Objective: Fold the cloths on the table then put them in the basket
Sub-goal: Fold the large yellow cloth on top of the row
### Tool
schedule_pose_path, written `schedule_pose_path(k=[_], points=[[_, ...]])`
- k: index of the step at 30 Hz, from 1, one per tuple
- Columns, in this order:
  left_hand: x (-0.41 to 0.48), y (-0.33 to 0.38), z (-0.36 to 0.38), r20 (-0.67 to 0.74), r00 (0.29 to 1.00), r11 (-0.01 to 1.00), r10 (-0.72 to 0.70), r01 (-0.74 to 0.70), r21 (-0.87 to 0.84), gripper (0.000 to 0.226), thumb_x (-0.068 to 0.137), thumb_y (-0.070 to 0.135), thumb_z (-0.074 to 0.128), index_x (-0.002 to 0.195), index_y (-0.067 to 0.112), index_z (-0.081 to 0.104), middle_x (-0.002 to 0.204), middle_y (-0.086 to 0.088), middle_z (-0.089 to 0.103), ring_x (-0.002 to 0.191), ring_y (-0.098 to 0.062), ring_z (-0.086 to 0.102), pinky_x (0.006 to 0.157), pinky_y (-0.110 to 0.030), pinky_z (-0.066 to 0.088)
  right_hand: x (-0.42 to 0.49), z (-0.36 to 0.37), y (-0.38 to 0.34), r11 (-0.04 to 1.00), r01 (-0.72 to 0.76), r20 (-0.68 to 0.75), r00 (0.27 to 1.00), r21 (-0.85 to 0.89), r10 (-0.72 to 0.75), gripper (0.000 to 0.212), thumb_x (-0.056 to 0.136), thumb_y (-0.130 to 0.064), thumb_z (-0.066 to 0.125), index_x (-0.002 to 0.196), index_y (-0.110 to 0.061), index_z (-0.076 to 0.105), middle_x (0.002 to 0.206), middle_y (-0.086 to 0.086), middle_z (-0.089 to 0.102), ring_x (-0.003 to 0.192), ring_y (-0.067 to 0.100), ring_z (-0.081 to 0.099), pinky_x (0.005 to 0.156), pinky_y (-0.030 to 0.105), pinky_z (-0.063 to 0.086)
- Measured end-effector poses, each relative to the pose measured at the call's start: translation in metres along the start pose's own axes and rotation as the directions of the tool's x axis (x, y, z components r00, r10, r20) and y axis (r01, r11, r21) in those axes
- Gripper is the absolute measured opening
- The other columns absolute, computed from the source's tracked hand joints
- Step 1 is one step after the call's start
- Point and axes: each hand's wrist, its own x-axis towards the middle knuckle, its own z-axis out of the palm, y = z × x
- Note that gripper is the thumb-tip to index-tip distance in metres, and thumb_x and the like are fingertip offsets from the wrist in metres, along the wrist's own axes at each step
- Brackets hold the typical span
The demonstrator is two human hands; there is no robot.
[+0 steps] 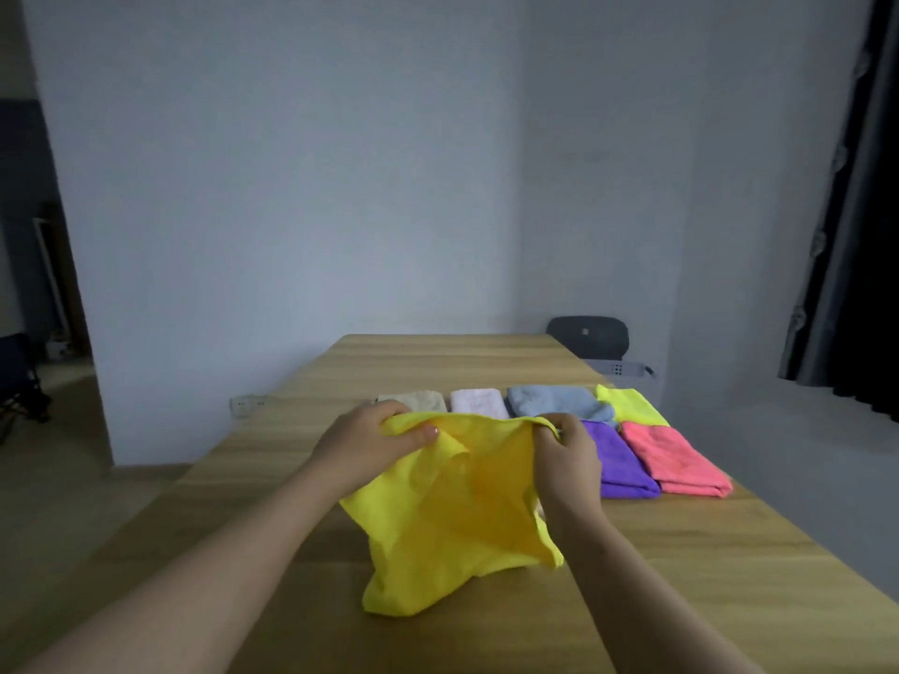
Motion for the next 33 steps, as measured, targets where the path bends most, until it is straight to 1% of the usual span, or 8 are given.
schedule_pose_path(k=[3, 9, 13, 20, 24, 27, 30, 33], points=[[0.004, 0.014, -0.007, -0.106, 0.994, 0.989, 0.029, -0.014, 0.146, 0.012, 0.083, 0.044, 0.058, 0.078, 0.034, 0.058, 0.09, 0.007, 0.063, 0.09, -0.019, 0.059, 0.075, -0.031, 0.047, 0.003, -0.005, -0.013, 0.999, 0.014, -0.036, 0.999, 0.034, -0.013, 0.019, 0.089, -0.012, 0.044, 0.1, -0.017, 0.059, 0.082, -0.001, 0.057, 0.083, 0.021, 0.049, 0.074, 0.033, 0.039], [0.003, 0.015, -0.033, -0.229, 0.969, 0.995, -0.096, 0.099, 0.002, 0.018, 0.082, 0.015, 0.054, 0.085, 0.03, 0.064, 0.105, 0.004, 0.065, 0.095, -0.018, 0.057, 0.082, -0.031, 0.048, 0.006, -0.03, -0.038, 0.991, 0.07, -0.145, 0.988, 0.116, -0.053, 0.024, 0.085, -0.006, 0.042, 0.101, -0.016, 0.058, 0.077, -0.002, 0.055, 0.067, 0.013, 0.045, 0.071, 0.034, 0.037], [-0.006, 0.02, -0.043, -0.359, 0.916, 0.981, -0.18, 0.141, -0.132, 0.019, 0.086, 0.012, 0.052, 0.083, 0.03, 0.06, 0.102, 0.001, 0.062, 0.08, -0.015, 0.046, 0.06, -0.024, 0.035, -0.003, -0.045, -0.055, 0.976, 0.107, -0.211, 0.975, 0.192, -0.066, 0.019, 0.08, -0.005, 0.046, 0.082, -0.022, 0.055, 0.071, -0.012, 0.052, 0.064, 0.008, 0.045, 0.062, 0.032, 0.038], [-0.027, 0.051, -0.059, -0.514, 0.838, 0.959, -0.185, 0.039, -0.282, 0.015, 0.087, 0.021, 0.046, 0.091, 0.028, 0.058, 0.094, 0.003, 0.057, 0.08, -0.019, 0.049, 0.067, -0.027, 0.034, -0.017, -0.071, -0.084, 0.942, 0.191, -0.348, 0.933, 0.277, -0.087, 0.013, 0.081, -0.011, 0.049, 0.085, -0.019, 0.057, 0.07, -0.013, 0.052, 0.063, 0.003, 0.047, 0.057, 0.027, 0.036], [-0.033, 0.075, -0.075, -0.598, 0.773, 0.917, -0.211, -0.055, -0.394, 0.014, 0.087, 0.022, 0.042, 0.09, 0.026, 0.055, 0.086, 0.005, 0.055, 0.07, -0.014, 0.048, 0.057, -0.027, 0.031, -0.016, -0.081, -0.101, 0.935, 0.254, -0.436, 0.891, 0.249, -0.126, 0.006, 0.08, -0.014, 0.05, 0.078, -0.015, 0.055, 0.089, 0.0, 0.049, 0.073, 0.017, 0.045, 0.071, 0.031, 0.036], [-0.029, 0.087, -0.086, -0.636, 0.746, 0.898, -0.195, -0.125, -0.421, 0.01, 0.087, 0.022, 0.043, 0.09, 0.023, 0.053, 0.078, 0.011, 0.049, 0.066, -0.004, 0.044, 0.055, -0.022, 0.029, -0.01, -0.088, -0.111, 0.929, 0.272, -0.455, 0.88, 0.25, -0.136, 0.019, 0.078, -0.014, 0.047, 0.061, -0.017, 0.041, 0.071, -0.001, 0.044, 0.061, 0.017, 0.037, 0.06, 0.031, 0.032], [-0.012, 0.088, -0.088, -0.6, 0.78, 0.883, -0.18, -0.141, -0.449, 0.006, 0.085, 0.022, 0.049, 0.088, 0.02, 0.053, 0.077, 0.015, 0.047, 0.066, 0.001, 0.042, 0.055, -0.021, 0.029, 0.002, -0.09, -0.11, 0.927, 0.257, -0.486, 0.869, 0.275, -0.097, 0.026, 0.074, -0.013, 0.048, 0.054, -0.019, 0.033, 0.054, -0.005, 0.032, 0.053, 0.016, 0.028, 0.05, 0.032, 0.024], [0.008, 0.07, -0.078, -0.463, 0.874, 0.925, -0.146, -0.046, -0.377, 0.004, 0.082, 0.023, 0.054, 0.079, 0.022, 0.054, 0.079, 0.013, 0.05, 0.071, -0.003, 0.045, 0.057, -0.023, 0.033, 0.019, -0.085, -0.09, 0.958, 0.168, -0.477, 0.878, 0.232, -0.039, 0.015, 0.074, -0.015, 0.051, 0.061, -0.018, 0.045, 0.058, -0.007, 0.039, 0.06, 0.016, 0.037, 0.058, 0.031, 0.032]])
